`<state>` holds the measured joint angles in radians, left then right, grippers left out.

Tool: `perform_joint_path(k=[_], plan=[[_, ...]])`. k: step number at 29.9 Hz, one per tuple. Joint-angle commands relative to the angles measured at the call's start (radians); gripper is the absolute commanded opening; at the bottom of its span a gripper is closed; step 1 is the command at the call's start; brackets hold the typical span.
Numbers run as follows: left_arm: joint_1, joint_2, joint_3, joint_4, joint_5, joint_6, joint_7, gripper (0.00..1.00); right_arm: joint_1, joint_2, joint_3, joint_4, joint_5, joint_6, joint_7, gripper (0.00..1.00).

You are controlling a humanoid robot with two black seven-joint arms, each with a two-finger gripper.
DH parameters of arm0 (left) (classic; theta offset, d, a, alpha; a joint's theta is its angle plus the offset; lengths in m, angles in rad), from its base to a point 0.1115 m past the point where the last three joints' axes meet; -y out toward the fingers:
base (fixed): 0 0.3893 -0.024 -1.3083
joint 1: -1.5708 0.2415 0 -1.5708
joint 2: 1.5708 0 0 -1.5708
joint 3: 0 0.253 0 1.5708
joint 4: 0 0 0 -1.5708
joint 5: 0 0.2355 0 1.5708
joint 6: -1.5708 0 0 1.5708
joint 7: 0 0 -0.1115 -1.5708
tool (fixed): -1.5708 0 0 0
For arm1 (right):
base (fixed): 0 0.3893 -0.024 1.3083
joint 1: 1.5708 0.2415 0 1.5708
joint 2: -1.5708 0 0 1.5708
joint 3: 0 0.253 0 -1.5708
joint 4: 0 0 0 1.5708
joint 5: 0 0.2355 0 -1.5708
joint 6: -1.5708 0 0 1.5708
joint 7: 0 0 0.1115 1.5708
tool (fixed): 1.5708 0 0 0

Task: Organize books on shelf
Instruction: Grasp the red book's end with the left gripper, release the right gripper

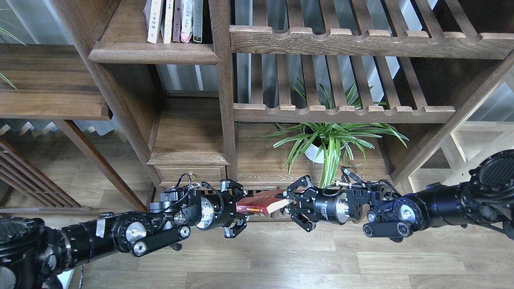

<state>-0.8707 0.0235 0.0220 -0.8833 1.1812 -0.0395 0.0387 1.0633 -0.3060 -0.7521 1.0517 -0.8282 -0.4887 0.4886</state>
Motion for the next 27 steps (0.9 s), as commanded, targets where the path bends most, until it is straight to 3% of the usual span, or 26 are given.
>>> perform_joint_path(k=[1,11,12,15,18,22,27], plan=[[-0.001,-0.004,-0.001,0.001,-0.002,0.006,0.001,0.00,0.001,0.001,-0.001,0.001,0.000,0.000,0.000,0.07],[0.004,-0.005,-0.008,-0.003,-0.006,0.007,-0.002,0.00,0.003,-0.013,0.000,0.001,0.012,0.000,0.000,0.08],[0.004,-0.005,-0.008,-0.008,-0.006,0.007,-0.002,0.00,0.004,-0.018,0.000,0.001,0.023,0.000,0.000,0.14],[-0.001,-0.008,-0.013,-0.014,-0.015,0.006,-0.002,0.00,0.006,-0.022,0.016,-0.001,0.098,0.000,0.000,0.54],[-0.002,-0.011,-0.019,-0.016,-0.032,0.007,-0.002,0.00,0.004,-0.024,0.020,-0.002,0.138,0.000,0.000,0.81],[-0.002,-0.011,-0.019,-0.016,-0.074,0.006,-0.007,0.00,-0.019,-0.047,0.022,-0.021,0.153,0.000,0.000,1.00],[0.001,-0.002,-0.036,-0.026,-0.097,0.003,-0.013,0.00,-0.094,-0.105,0.022,-0.099,0.153,0.000,0.000,1.00]])
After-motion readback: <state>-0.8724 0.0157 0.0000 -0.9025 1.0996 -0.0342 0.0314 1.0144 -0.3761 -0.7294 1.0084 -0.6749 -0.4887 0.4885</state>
